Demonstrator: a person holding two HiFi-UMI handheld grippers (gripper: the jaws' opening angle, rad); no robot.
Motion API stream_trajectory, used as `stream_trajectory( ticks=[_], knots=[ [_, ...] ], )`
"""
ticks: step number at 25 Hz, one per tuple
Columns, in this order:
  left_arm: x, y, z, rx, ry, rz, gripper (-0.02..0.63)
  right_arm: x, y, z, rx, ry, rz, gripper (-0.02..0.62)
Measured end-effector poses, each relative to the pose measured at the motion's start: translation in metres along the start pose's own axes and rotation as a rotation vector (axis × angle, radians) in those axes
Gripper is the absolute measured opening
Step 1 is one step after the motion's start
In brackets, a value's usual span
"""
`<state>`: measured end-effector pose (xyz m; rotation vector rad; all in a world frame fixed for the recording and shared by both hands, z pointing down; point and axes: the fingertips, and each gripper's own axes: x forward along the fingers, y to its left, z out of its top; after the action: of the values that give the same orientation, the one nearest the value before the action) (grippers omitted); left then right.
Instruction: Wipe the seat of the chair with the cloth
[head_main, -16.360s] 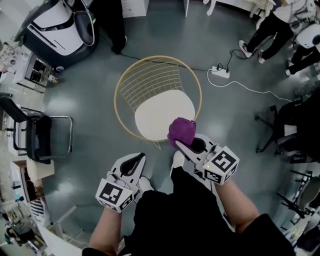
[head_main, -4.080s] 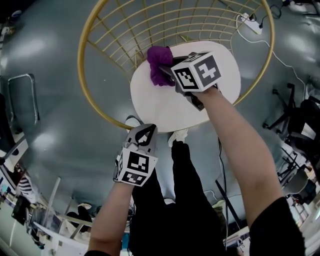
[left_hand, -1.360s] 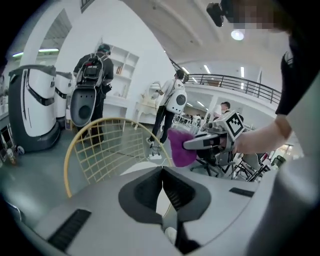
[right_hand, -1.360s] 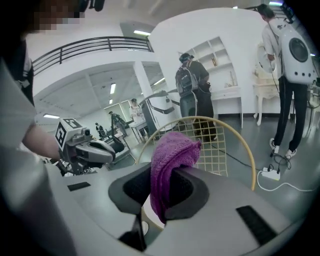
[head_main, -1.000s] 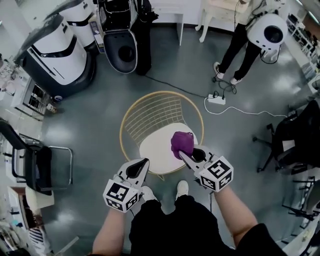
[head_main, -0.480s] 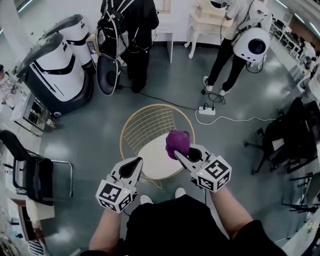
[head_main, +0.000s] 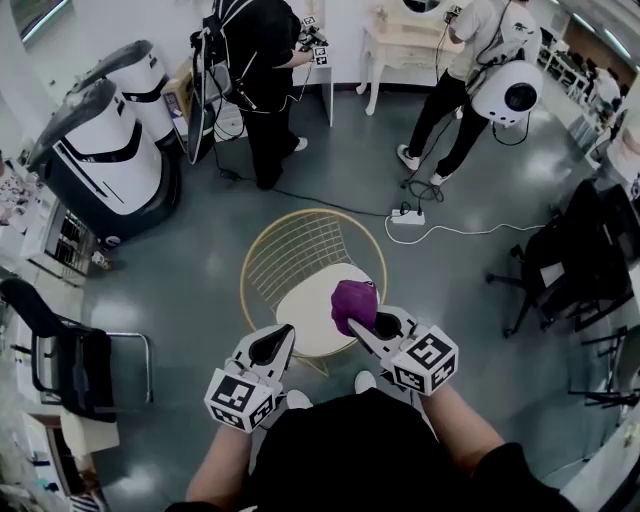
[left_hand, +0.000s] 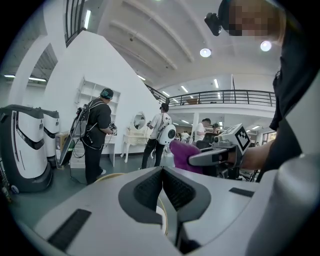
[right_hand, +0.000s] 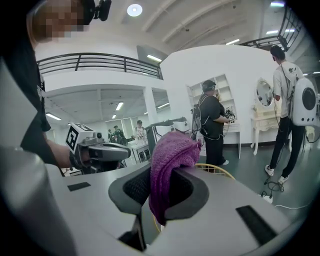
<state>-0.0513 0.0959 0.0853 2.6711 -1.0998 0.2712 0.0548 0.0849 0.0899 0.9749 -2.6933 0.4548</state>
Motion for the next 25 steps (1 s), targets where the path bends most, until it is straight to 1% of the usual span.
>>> stream_trajectory(
  ticks=[5,14,25],
  knots=[
    [0.003,-0.011,-0.008,0.013,0.019,-0.012,0.017,-0.005,0.006,-0.013,0.028,0.017,-0.006,0.069],
    [0.006,-0.017,-0.028,-0.006,0.07,-0.023,0.017,0.001,0.012,-0.036,0.047,0.061,0.031,0.069],
    [-0.001,-0.021,-0.027,-0.009,0.059,-0.018,0.017,0.004,0.024,-0.029,0.027,0.057,0.057,0.067]
  ],
)
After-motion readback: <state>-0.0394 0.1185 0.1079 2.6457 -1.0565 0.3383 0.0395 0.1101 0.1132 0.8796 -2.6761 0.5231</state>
